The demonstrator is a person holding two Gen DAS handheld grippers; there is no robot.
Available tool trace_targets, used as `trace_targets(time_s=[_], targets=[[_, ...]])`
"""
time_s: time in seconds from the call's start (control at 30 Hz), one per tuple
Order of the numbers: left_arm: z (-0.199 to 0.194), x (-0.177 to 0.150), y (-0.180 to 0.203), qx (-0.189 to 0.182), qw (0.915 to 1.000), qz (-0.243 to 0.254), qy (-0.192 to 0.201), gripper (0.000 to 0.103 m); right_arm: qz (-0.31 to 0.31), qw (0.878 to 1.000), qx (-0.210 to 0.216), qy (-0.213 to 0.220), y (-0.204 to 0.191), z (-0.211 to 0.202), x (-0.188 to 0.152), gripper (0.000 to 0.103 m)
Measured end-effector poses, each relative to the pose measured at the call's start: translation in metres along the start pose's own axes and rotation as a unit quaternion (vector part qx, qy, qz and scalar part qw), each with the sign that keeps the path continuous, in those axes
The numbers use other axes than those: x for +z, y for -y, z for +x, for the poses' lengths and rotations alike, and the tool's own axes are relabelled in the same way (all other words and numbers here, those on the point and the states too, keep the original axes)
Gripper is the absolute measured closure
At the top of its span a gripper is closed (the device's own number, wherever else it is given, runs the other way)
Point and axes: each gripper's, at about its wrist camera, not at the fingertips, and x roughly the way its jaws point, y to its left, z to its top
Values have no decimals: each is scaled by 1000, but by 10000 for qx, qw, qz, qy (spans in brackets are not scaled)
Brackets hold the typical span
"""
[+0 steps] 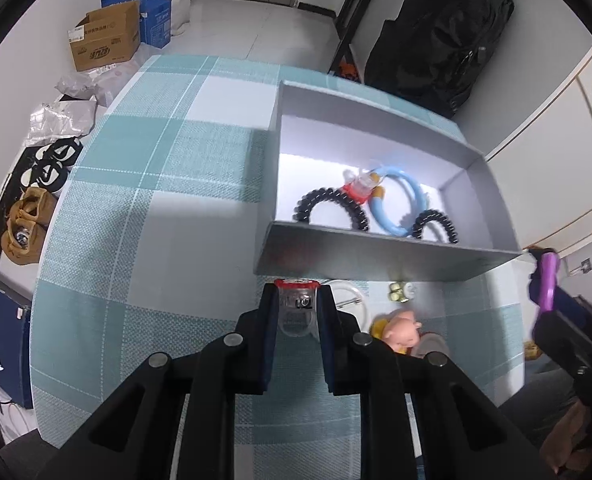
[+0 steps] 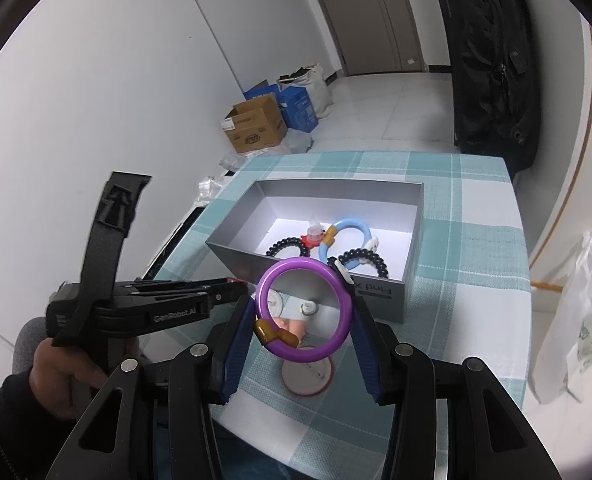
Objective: Organize jewelry
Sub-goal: 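Lift the purple ring with the right gripper while the left gripper grasps the red-and-white clip, then carry the purple ring and red clip into the grey box and open both grippers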
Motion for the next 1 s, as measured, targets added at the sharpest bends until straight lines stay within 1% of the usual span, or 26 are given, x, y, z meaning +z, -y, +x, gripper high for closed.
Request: trace_targets(time_s=[0.33,0.57,0.63,0.73,0.87,1.0], targets=[[-25,-3,8,-311,9991,64,298,89,25,9998,57,170,-6,-4,4,56],[-52,-10,9,-683,9957,-50,618,89,26,9995,69,299,-11,-9,10,57],[-60,-7,12,-802,9937,-14,788,89,19,9994,89,347,-12,-10,13,57],[-69,2,17,-770,9914,92,1055,89,55,9990,176,407,-14,-12,22,57],[-68,11,15,-825,9901,-23,1131,89,83,9986,203,476,-17,-13,35,57],[-62,17,16,-898,9901,-74,1075,89,42,9984,163,534,-17,-10,45,57]])
